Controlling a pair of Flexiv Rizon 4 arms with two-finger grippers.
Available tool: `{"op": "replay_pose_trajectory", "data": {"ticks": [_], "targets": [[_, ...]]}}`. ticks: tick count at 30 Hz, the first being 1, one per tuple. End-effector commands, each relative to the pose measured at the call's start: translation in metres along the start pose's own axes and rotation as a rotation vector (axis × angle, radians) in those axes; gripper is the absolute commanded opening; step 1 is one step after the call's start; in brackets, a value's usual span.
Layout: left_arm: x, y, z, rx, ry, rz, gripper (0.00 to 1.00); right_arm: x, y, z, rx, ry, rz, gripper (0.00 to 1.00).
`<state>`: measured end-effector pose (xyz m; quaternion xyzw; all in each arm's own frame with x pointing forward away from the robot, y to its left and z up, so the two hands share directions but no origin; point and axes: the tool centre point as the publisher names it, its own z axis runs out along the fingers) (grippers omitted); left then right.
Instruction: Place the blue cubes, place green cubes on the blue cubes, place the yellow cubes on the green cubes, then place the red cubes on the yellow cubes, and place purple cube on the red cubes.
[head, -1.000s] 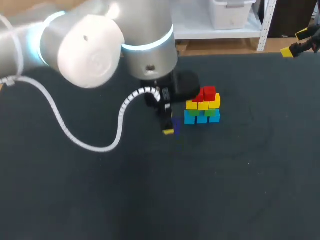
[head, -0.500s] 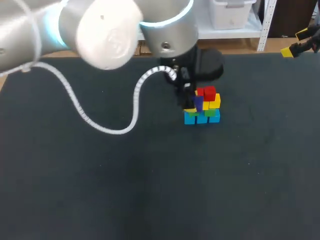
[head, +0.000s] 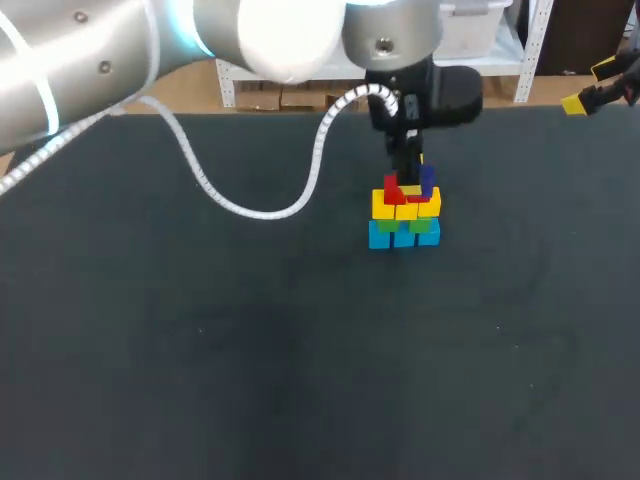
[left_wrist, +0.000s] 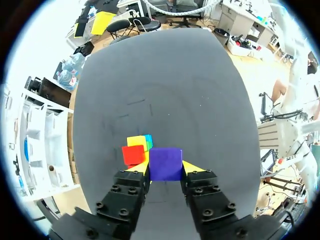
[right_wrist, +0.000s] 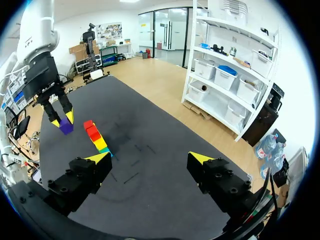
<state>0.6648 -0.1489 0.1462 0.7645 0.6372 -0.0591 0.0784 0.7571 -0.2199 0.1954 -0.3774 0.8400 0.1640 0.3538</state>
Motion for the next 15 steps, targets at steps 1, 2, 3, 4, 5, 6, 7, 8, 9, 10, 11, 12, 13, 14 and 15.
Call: {"op": "replay_pose_trajectory", "data": {"ticks": [1,2,3,4,5,6,7,8,9,10,11,12,13,14,15], "targets": [[0.0,0.005,0.005,0.044,0.007,-0.01,0.0,0.0,-0.001,0.001,-0.005,-0.003,-0.001,1.0],[0.001,0.005,0.008,0.048,0.011,-0.021,0.0,0.0,-0.001,0.001,-0.005,-0.003,-0.001,1.0],[0.001,0.006,0.011,0.049,0.019,-0.029,0.0,0.0,-0.001,0.001,-0.005,-0.003,-0.001,1.0],[0.002,0.006,0.014,0.052,0.018,-0.043,0.0,0.0,-0.001,0.001,-0.005,-0.003,-0.001,1.0],[0.004,0.006,0.016,0.052,0.02,-0.05,0.0,0.0,-0.001,0.001,-0.005,-0.003,-0.001,1.0],[0.005,0.006,0.018,0.056,0.02,-0.06,0.0,0.0,-0.001,0.001,-0.005,-0.003,-0.001,1.0],[0.007,0.007,0.019,0.058,0.012,-0.073,0.0,0.0,-0.001,0.001,-0.005,-0.003,-0.001,1.0],[0.009,0.007,0.02,0.054,0.012,-0.089,0.0,0.0,-0.001,0.001,-0.005,-0.003,-0.001,1.0],[0.011,0.007,0.02,0.05,0.017,-0.095,0.0,0.0,-0.001,0.001,-0.005,-0.003,-0.001,1.0],[0.012,0.007,0.02,0.047,0.008,-0.102,0.0,0.0,-0.001,0.001,-0.005,-0.003,-0.001,1.0],[0.013,0.008,0.02,0.04,0.015,-0.111,0.0,0.0,-0.001,0.001,-0.005,-0.003,-0.001,1.0],[0.015,0.009,0.018,0.036,0.024,-0.123,0.0,0.0,-0.001,0.001,-0.005,-0.003,-0.001,1.0],[0.016,0.009,0.017,0.034,0.024,-0.127,0.0,0.0,-0.001,0.001,-0.005,-0.003,-0.001,1.0],[0.018,0.011,0.016,0.033,0.02,-0.136,0.0,0.0,-0.001,0.001,-0.005,-0.003,-0.001,1.0],[0.019,0.012,0.014,0.031,0.022,-0.137,0.0,0.0,-0.001,0.001,-0.005,-0.003,-0.001,1.0]]}}
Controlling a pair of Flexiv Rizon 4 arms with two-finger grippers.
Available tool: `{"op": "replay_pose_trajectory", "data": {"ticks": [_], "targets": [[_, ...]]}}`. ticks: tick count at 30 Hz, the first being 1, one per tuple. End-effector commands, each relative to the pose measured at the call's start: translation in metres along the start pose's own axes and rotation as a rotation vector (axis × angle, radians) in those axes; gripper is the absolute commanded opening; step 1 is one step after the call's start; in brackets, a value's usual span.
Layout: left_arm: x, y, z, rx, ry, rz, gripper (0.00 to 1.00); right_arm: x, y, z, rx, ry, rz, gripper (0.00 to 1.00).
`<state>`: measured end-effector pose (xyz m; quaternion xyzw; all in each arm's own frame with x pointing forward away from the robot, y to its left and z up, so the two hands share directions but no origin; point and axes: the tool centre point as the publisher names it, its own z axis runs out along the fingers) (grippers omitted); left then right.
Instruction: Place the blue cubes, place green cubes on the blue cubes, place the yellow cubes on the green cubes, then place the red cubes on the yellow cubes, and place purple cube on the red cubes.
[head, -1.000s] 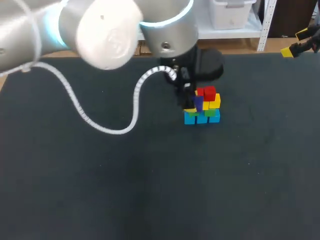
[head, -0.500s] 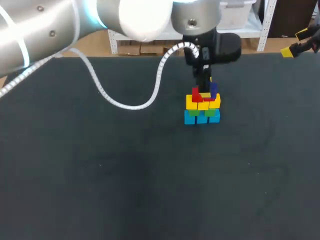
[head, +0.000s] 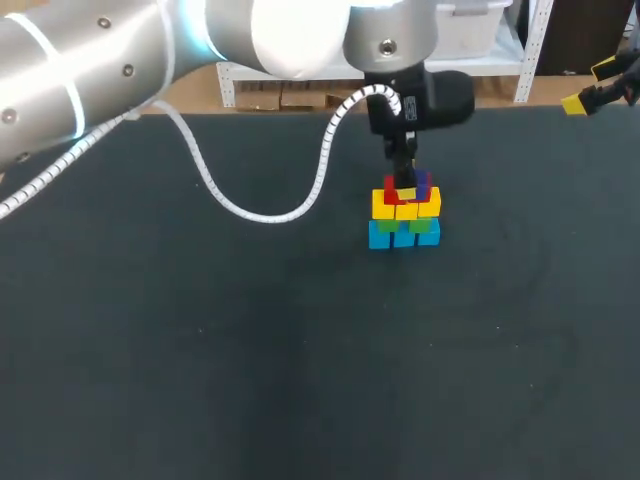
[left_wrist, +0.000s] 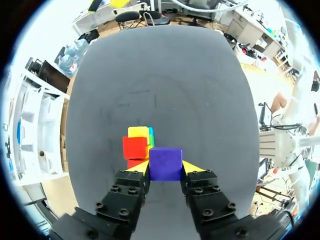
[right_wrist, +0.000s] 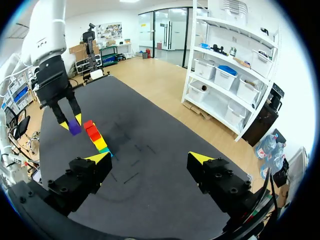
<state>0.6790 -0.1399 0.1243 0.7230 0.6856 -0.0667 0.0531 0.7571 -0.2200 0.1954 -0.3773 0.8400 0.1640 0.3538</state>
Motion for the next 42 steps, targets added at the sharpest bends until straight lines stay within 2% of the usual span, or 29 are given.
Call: {"op": "replay_pose_trajectory", "data": {"ticks": [1,18,42], "targets": [[0.004,0.001,-0.007,-0.006,-0.002,-0.006,0.0,0.0,-0.001,0.001,-0.005,-0.003,-0.001,1.0],[0.001,0.019,-0.006,0.002,0.016,-0.016,0.0,0.0,-0.001,0.001,-0.005,-0.003,-0.001,1.0],[0.001,0.028,0.002,0.012,0.018,-0.012,0.0,0.0,-0.001,0.001,-0.005,-0.003,-0.001,1.0]]}}
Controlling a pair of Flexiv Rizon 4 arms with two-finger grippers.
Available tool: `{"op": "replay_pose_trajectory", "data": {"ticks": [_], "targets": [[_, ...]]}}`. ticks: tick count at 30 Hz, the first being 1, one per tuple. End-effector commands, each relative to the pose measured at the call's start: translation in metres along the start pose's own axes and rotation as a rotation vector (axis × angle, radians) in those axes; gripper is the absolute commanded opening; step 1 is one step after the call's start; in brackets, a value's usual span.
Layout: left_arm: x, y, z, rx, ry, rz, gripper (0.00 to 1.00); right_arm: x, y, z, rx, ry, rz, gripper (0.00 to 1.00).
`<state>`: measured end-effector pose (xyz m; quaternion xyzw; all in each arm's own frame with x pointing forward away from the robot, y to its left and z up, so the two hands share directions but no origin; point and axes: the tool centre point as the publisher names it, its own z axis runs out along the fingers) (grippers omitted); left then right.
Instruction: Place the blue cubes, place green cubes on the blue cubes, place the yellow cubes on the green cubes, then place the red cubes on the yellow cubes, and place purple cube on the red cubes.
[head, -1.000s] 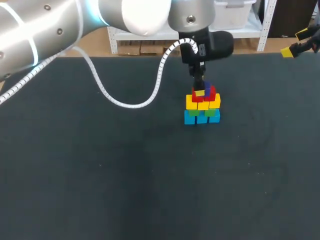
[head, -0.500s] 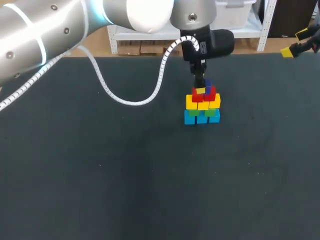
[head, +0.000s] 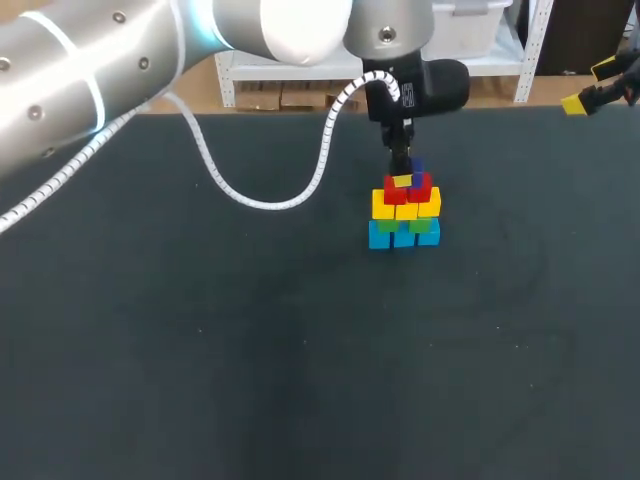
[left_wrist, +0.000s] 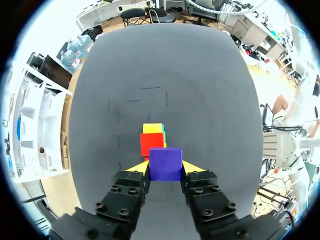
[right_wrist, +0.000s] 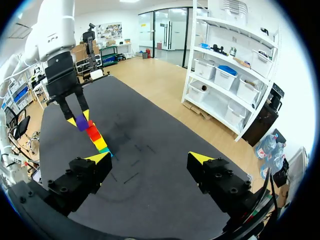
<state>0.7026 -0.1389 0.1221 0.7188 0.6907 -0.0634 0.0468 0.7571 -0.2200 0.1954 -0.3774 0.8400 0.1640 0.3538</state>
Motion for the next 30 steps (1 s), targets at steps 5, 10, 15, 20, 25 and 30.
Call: {"op": "replay_pose_trajectory", "data": {"ticks": [5,10,15,20,25,30], "targets": [[-0.0025,0.0049,0.0007,0.005,0.001,0.011,0.24,0.0,-0.0013,0.0009,-0.005,-0.003,-0.001,1.0],[-0.0022,0.0053,0.0016,0.007,-0.001,0.008,0.29,0.0,-0.0013,0.0009,-0.005,-0.003,-0.001,1.0],[-0.0017,0.0062,0.0019,0.008,0.0,0.006,0.32,0.0,-0.0013,0.0009,-0.005,-0.003,-0.001,1.0],[-0.0008,0.0074,0.0023,0.007,0.0,0.001,0.32,0.0,-0.0013,0.0009,-0.005,-0.003,-0.001,1.0],[-0.0011,0.0079,0.0027,0.009,0.001,0.006,0.49,0.0,-0.0013,0.0009,-0.005,-0.003,-0.001,1.0],[-0.0011,0.0087,0.0033,0.012,0.002,0.01,1.0,0.0,-0.0013,0.0009,-0.005,-0.003,-0.001,1.0]]}}
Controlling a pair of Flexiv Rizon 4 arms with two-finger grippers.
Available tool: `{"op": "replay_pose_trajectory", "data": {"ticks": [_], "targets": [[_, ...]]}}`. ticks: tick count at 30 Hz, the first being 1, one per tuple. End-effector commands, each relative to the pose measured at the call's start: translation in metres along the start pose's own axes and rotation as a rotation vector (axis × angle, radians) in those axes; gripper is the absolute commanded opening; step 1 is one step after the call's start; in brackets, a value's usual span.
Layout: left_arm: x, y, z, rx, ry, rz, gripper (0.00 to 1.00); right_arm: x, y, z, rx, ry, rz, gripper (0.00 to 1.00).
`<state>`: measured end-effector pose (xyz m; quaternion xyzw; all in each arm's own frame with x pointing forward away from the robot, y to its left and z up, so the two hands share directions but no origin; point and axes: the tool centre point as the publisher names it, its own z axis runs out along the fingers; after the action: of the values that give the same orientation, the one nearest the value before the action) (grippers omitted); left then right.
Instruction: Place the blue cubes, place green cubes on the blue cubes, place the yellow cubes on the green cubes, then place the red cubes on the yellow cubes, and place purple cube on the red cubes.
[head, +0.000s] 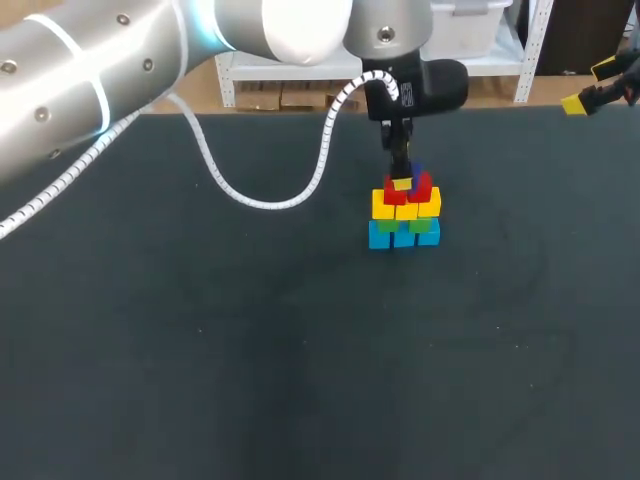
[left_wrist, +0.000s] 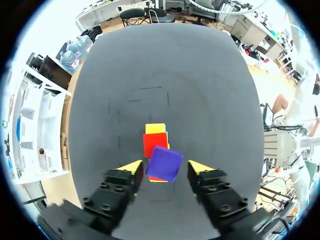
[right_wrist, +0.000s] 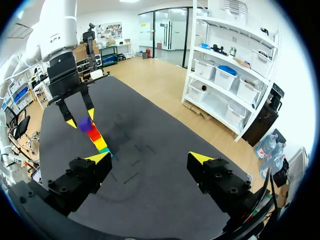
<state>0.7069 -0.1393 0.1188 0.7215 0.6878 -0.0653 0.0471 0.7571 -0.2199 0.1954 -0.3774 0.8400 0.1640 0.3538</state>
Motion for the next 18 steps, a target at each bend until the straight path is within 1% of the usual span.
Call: {"op": "replay_pose_trajectory", "data": {"ticks": [1,10,18], "targets": [[-0.001,0.005,0.0,0.01,0.005,0.003,1.0,0.0,-0.001,0.001,-0.005,-0.003,-0.001,1.0],[-0.002,0.007,0.0,0.003,0.002,0.011,1.0,0.0,-0.001,0.001,-0.005,-0.003,-0.001,1.0],[-0.003,-0.003,-0.014,-0.065,0.01,0.025,1.0,0.0,-0.001,0.001,-0.005,-0.003,-0.001,1.0]]}}
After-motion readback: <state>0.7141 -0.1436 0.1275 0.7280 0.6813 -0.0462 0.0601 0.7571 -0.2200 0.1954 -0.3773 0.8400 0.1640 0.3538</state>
